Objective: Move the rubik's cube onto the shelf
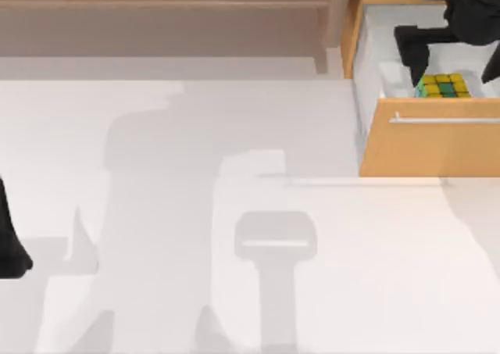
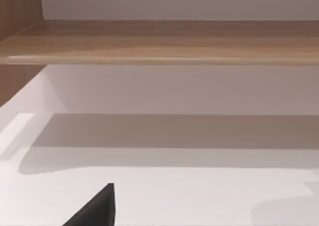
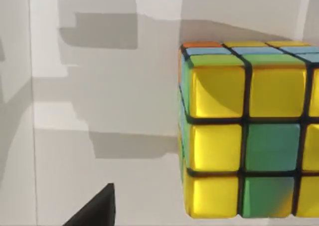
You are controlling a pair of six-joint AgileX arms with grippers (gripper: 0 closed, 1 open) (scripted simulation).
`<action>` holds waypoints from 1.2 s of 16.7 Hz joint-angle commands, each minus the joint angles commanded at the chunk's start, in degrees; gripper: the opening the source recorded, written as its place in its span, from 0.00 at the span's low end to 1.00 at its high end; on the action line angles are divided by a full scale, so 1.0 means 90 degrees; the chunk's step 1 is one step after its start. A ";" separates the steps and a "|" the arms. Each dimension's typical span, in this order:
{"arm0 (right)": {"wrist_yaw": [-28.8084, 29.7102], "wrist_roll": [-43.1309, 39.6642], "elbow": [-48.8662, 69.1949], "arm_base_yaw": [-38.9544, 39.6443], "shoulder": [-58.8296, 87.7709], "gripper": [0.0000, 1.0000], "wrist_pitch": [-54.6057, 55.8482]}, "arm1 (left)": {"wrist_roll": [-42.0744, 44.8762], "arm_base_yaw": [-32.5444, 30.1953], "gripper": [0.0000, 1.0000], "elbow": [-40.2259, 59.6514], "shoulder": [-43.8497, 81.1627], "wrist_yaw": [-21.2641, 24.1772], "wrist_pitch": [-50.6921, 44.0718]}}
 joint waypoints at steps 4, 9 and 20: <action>0.0012 0.0056 -0.0661 0.0019 -0.0180 1.00 0.0505 | 0.0000 0.0000 1.00 0.0000 0.0000 0.0000 0.0000; -0.0018 -0.0099 -0.0603 -0.0090 0.0179 1.00 0.0728 | 0.0000 0.0000 1.00 0.0000 0.0000 0.0000 0.0000; -0.0028 -0.0154 -0.0475 -0.0121 0.0350 0.62 0.0826 | 0.0000 0.0000 1.00 0.0000 0.0000 0.0000 0.0000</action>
